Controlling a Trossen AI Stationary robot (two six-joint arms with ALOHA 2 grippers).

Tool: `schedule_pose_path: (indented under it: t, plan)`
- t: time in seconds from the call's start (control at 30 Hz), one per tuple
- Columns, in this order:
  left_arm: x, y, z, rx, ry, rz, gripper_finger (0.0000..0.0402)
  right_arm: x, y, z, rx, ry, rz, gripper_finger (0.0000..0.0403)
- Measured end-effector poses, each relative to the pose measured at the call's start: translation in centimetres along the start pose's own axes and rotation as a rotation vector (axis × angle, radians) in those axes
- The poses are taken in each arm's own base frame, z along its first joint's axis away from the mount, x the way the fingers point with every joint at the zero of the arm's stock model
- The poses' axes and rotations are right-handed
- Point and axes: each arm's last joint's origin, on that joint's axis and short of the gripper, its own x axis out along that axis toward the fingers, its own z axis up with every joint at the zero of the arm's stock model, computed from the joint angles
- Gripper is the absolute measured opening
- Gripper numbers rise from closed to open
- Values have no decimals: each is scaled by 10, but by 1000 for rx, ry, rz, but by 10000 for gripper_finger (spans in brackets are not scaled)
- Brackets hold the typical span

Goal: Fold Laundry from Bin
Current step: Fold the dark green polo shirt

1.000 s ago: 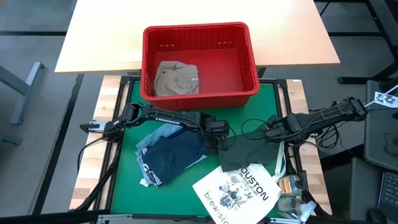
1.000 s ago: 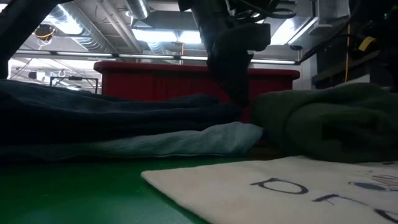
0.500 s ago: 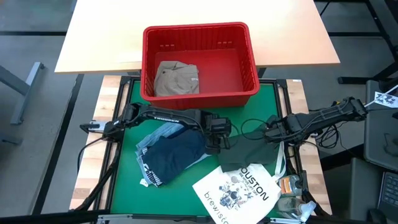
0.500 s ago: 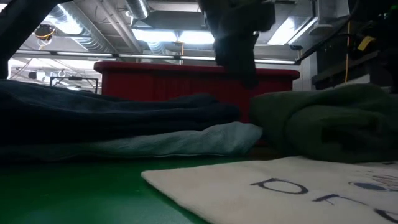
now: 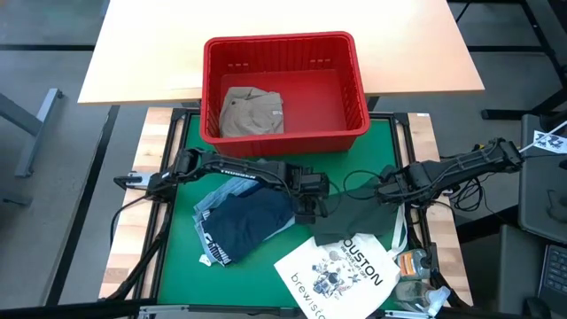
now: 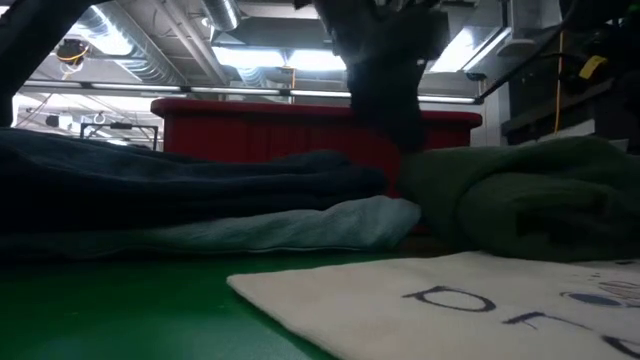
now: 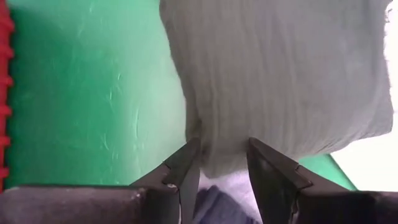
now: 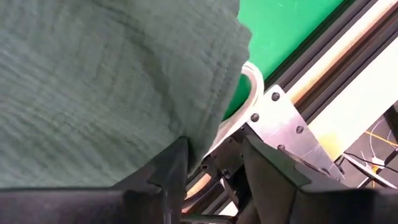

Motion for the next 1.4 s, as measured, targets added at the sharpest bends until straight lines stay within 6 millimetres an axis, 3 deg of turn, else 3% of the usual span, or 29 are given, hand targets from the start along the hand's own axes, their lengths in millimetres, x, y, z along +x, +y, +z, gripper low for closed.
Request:
schedule_pose_path:
  t: [0.2,0.43,0.7,0.9,1.1,1.23,1.4]
  plan:
    - [19,2,-17,-1,45,27,125,0,-1,1,-13,-29,-24,156]
    - [23,13,-23,-15,83,50,125,-15,-4,2,-28,-50,-17,156]
    - [11,15,-15,-19,87,52,125,-40,-6,6,-8,-137,57,156]
    - [-4,12,0,-19,24,46,125,-44,-6,10,7,-230,40,156]
    - [-18,-5,11,0,-40,-21,125,-43,15,21,52,-323,235,156]
    - [-20,-27,9,19,-38,-78,125,-41,26,20,26,-184,415,156]
    - [-22,-51,7,61,-48,-91,125,-30,32,8,50,-55,439,156]
